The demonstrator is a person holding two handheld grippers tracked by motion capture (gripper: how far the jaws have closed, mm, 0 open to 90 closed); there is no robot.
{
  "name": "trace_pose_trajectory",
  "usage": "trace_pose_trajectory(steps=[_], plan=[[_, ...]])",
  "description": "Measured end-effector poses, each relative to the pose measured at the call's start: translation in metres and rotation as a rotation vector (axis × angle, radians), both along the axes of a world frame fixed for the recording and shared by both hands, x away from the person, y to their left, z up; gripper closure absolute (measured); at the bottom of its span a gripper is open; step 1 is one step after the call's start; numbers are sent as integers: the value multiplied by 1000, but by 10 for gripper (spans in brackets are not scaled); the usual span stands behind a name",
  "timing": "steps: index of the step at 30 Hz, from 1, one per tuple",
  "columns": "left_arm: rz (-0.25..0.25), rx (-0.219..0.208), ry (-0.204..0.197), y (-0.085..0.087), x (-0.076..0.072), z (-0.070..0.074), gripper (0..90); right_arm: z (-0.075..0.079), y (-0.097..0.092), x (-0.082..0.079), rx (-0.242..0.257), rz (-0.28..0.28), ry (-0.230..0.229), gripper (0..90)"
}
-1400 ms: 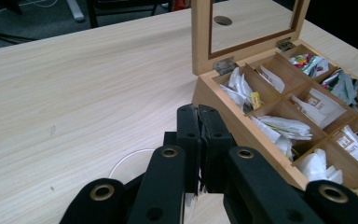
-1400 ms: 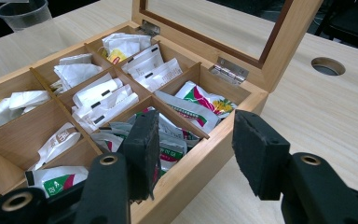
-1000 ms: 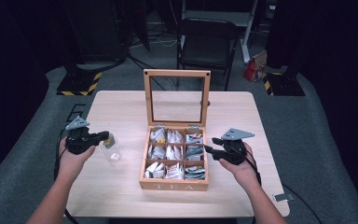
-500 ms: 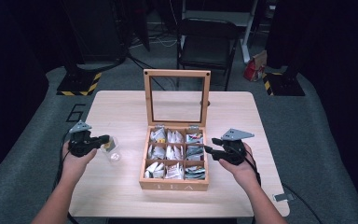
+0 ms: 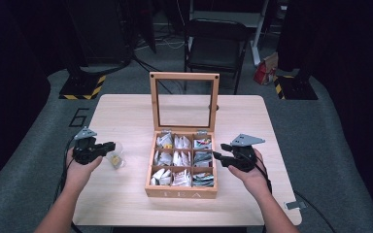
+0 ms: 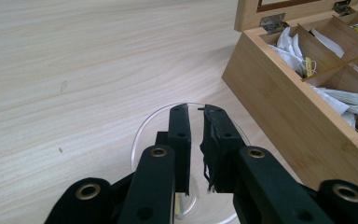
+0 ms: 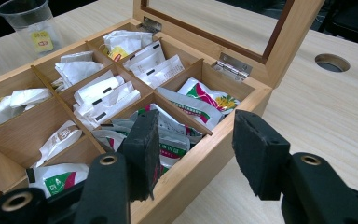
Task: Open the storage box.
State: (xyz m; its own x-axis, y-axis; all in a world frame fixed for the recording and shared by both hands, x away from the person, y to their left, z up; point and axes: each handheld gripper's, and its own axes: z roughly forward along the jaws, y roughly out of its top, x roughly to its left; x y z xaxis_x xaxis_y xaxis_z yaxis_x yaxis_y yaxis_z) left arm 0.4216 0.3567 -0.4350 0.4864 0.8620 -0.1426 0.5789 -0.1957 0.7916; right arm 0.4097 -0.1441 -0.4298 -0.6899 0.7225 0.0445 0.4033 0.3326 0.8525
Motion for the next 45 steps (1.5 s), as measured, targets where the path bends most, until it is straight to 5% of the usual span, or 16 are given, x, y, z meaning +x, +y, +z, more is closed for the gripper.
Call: trace_pose_trajectory(steps=[11, 22, 33, 45], plan=[[-29, -29, 0, -7, -4, 10, 726, 0, 1, 0, -8, 0, 6, 502], [-31, -46, -32, -20, -11, 22, 542, 5, 5, 4, -18, 16, 18, 478], [-79, -38, -46, -35, -13, 34, 537, 13, 8, 8, -57, 35, 24, 480], [-107, -38, -41, -40, -17, 37, 529, 25, 10, 25, -48, 28, 33, 479]])
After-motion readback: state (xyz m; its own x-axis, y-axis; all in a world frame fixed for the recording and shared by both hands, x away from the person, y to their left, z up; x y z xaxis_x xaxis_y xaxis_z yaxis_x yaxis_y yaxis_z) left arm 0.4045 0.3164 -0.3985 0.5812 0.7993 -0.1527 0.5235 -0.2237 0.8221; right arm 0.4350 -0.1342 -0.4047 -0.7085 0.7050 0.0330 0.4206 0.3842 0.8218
